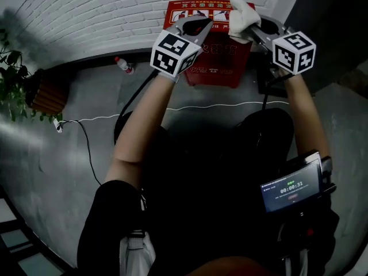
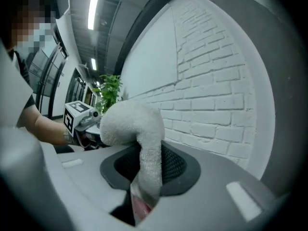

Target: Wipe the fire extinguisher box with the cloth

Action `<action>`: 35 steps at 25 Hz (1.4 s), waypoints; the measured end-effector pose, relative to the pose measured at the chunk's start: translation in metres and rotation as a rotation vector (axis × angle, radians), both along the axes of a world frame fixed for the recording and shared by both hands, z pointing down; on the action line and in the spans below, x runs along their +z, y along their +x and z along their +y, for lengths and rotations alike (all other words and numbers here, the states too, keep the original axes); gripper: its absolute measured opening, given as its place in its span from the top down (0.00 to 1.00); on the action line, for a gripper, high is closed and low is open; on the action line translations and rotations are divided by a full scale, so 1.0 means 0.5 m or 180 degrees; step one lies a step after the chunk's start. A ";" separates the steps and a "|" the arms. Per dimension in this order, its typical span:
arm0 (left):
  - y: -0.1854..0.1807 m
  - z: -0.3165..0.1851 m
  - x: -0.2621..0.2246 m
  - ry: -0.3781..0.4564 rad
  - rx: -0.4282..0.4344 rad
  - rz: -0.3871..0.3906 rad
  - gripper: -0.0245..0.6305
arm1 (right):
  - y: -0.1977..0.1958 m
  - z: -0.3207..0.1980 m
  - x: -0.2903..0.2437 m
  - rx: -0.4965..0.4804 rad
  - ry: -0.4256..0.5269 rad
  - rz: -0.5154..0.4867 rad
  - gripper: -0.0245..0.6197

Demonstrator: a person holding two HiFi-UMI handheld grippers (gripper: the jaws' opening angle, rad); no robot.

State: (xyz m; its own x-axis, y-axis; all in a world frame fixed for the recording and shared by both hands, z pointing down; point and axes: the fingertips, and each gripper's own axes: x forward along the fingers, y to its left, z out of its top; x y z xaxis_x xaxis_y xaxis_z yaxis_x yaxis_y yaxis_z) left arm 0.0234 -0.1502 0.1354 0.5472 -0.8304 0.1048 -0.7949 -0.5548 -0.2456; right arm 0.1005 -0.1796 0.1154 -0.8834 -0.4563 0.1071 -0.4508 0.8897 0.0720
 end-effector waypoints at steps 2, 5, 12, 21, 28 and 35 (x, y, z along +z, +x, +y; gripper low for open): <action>-0.040 0.045 -0.009 -0.0006 -0.0046 0.0411 0.96 | -0.031 0.044 -0.009 -0.0064 -0.0022 -0.0259 0.82; -0.080 0.095 0.003 -0.0020 -0.0088 0.0768 0.96 | -0.081 0.098 0.005 -0.0108 0.0005 -0.0432 0.82; -0.102 0.195 0.079 0.0216 -0.0068 0.0865 0.96 | -0.119 0.222 0.117 -0.0151 0.0101 -0.0465 0.82; -0.095 0.225 0.150 0.0243 0.0041 0.0867 0.96 | -0.127 0.251 0.223 -0.0139 -0.0060 -0.0574 0.82; -0.087 0.216 0.165 0.0106 0.0117 0.0983 0.96 | -0.125 0.248 0.230 -0.0126 0.0056 -0.0500 0.82; -0.088 0.210 0.195 0.0167 0.0083 0.0763 0.96 | -0.118 0.241 0.247 -0.0039 0.0049 -0.0427 0.82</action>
